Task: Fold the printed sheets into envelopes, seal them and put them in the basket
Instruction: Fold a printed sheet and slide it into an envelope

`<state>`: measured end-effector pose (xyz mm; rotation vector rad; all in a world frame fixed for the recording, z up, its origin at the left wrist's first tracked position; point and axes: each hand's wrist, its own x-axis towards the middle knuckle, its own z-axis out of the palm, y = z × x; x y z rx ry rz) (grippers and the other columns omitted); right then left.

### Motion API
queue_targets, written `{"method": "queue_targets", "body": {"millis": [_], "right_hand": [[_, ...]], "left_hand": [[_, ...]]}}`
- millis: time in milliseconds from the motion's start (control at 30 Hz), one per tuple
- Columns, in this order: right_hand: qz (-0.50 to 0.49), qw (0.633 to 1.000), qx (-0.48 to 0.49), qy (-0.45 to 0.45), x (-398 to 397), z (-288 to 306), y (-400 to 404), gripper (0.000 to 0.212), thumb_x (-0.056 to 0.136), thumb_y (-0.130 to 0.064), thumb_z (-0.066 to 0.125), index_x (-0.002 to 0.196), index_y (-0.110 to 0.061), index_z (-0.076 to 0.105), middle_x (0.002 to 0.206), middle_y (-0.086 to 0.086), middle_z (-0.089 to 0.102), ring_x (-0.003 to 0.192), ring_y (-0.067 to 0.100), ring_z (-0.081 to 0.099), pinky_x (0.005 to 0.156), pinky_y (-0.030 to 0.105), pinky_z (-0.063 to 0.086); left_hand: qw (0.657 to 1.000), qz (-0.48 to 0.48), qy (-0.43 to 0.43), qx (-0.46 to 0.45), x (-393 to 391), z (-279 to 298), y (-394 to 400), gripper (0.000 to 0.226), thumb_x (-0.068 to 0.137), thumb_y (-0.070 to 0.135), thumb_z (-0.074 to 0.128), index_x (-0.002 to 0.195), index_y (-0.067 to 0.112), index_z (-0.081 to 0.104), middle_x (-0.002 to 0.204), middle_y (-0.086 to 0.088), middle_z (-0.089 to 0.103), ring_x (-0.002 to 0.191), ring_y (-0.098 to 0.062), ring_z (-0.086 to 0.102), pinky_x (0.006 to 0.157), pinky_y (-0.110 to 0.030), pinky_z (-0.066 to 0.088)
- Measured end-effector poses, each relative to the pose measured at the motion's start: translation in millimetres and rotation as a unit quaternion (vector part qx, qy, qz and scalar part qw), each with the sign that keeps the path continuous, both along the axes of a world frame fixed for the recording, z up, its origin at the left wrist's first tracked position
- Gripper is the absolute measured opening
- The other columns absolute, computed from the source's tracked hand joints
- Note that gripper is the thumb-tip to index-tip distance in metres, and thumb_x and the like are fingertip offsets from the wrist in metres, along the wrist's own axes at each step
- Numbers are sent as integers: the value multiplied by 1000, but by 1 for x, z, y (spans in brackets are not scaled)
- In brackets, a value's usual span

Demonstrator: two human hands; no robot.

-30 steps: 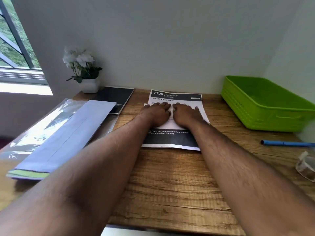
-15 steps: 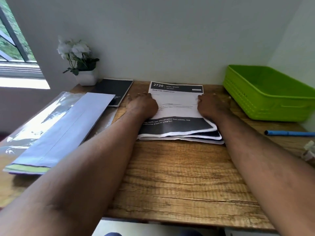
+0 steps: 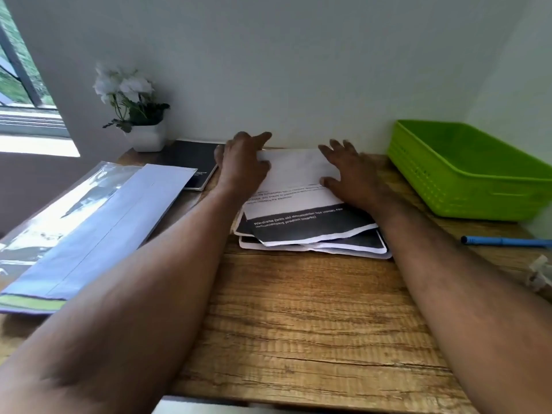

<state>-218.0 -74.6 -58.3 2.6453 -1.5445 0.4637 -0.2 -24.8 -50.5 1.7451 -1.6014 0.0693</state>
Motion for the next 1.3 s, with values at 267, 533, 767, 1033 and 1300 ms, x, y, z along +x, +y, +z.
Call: {"method": "queue_targets", "body": {"millis": [267, 533, 767, 1033, 1300], "right_hand": [[36, 977, -198, -69, 5, 5, 9, 20, 80, -17, 63, 99, -21, 62, 125, 1, 62, 131, 18, 47, 109, 44, 21], [66, 993, 85, -47, 7, 2, 20, 9, 82, -19, 54, 91, -22, 56, 92, -4, 57, 89, 19, 53, 70, 27, 34], [27, 997, 71, -16, 20, 12, 24, 23, 90, -28, 56, 107, -16, 64, 112, 6, 64, 102, 24, 57, 74, 27, 37], [-31, 993, 96, -68, 56, -10, 28, 30, 91, -22, 41, 116, -19, 57, 121, 11, 62, 108, 33, 56, 84, 37, 45], [-144, 983, 107, 25, 52, -7, 37, 51, 94, -23, 31, 145, -33, 32, 146, 2, 44, 141, 27, 26, 109, 69, -2]], "left_hand": [[991, 6, -61, -121, -13, 5, 14, 28, 79, 7, 63, 86, 32, 76, 107, 8, 64, 117, -21, 49, 108, -52, 16], [980, 10, -157, 120, -36, 4, 19, 27, 87, 21, 41, 85, 18, 67, 95, -5, 67, 109, -27, 60, 119, -54, 2], [960, -99, -98, 244, -36, -14, 14, 44, 102, 36, 37, 143, 22, 40, 148, -11, 43, 136, -29, 38, 115, -42, 25], [942, -93, -145, 287, -35, -23, 1, 53, 101, 39, 22, 153, 28, 21, 161, 2, 23, 149, -19, 13, 120, -47, 8], [936, -73, -154, 309, -40, -18, 4, 54, 103, 39, 22, 155, 27, 11, 163, 9, 9, 150, -16, 5, 120, -49, 5]]}}
